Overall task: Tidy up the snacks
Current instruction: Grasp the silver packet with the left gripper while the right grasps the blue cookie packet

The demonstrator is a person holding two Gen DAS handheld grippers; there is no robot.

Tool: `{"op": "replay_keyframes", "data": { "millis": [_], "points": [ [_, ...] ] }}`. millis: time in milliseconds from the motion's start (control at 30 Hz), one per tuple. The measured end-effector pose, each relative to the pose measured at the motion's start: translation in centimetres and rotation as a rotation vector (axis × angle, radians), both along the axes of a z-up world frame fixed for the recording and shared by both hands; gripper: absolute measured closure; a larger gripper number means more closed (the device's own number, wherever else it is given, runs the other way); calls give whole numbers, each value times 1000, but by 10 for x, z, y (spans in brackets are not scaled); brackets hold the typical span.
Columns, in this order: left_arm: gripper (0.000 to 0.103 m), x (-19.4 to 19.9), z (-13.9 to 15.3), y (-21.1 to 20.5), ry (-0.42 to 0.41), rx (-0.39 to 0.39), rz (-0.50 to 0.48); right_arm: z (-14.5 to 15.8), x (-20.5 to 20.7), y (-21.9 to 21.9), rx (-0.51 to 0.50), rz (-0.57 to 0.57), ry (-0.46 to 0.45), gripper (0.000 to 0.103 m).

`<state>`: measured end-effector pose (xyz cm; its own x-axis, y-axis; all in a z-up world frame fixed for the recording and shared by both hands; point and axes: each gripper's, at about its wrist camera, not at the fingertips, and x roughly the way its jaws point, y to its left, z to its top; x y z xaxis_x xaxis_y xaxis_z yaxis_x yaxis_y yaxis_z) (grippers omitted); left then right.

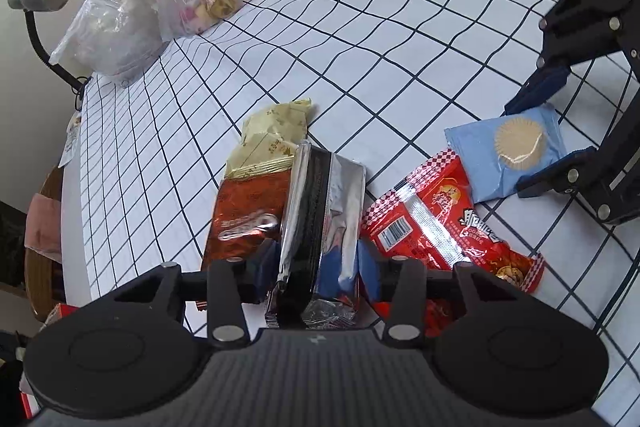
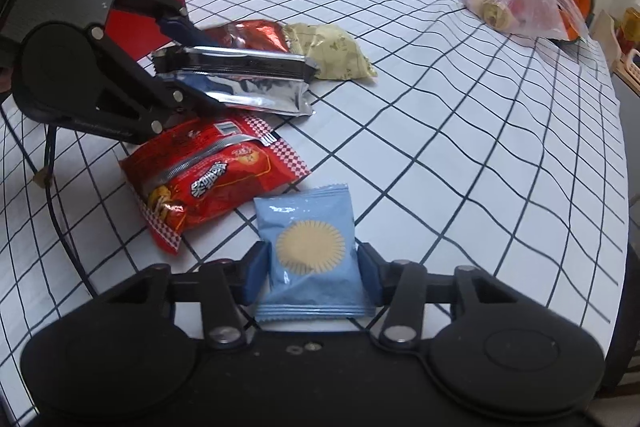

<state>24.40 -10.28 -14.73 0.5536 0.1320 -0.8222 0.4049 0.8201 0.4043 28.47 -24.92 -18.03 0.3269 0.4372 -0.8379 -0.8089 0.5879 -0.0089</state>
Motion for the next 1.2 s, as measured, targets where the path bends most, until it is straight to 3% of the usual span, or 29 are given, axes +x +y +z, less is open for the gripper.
{"op": "replay_keyframes", "data": {
  "millis": [267, 767, 1200],
  "points": [
    [61, -12, 8, 7, 12, -90, 83, 9, -12, -13, 67, -96, 45, 59],
    [61, -45, 26, 54, 39, -372, 373, 37, -58, -27, 206, -293, 131, 59],
    [61, -98, 60, 83, -34, -486, 467, 76, -97, 11, 223, -332, 91, 58]
  ]
}}
